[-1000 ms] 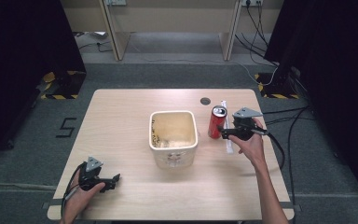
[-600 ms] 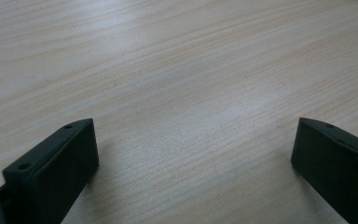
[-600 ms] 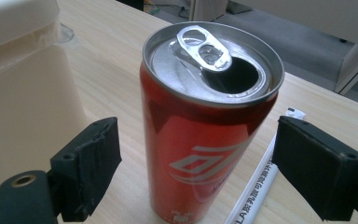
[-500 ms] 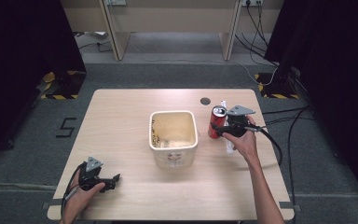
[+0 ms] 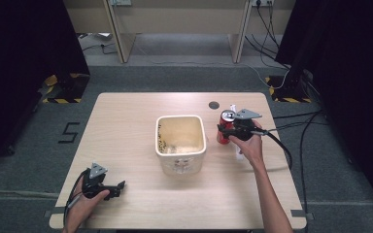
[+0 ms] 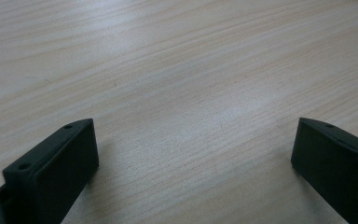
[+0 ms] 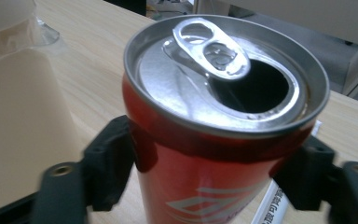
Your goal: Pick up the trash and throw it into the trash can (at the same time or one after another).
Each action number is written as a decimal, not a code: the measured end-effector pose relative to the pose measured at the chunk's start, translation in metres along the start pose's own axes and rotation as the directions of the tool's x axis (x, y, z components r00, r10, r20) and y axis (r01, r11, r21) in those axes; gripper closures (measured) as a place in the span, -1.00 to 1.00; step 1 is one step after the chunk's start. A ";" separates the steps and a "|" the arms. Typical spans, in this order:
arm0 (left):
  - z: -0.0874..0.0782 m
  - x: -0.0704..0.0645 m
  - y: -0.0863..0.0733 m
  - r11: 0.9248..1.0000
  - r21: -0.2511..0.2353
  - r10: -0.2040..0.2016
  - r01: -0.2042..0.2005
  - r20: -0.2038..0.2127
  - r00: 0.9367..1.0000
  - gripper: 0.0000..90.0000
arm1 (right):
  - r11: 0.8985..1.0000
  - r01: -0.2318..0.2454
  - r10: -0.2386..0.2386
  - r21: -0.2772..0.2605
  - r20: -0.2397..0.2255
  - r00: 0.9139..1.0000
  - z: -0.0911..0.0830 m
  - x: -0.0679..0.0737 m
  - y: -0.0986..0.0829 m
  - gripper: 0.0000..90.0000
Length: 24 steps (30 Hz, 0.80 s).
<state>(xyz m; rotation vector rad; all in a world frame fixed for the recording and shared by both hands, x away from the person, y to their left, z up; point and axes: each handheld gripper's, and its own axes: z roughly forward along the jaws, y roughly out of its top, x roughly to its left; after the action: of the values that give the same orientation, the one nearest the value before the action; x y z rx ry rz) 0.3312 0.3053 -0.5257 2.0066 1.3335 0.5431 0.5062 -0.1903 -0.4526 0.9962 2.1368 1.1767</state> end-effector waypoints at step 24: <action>0.000 0.000 0.000 1.000 0.000 0.000 0.000 0.000 1.000 -1.00 | 0.998 -0.027 0.026 -0.050 -0.018 1.000 -0.062 0.010 0.018 -0.25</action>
<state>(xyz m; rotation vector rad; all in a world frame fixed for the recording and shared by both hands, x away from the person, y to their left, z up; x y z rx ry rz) 0.3312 0.3054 -0.5257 2.0072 1.3335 0.5435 0.4626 -0.2066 -0.4064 0.9980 2.1033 1.2496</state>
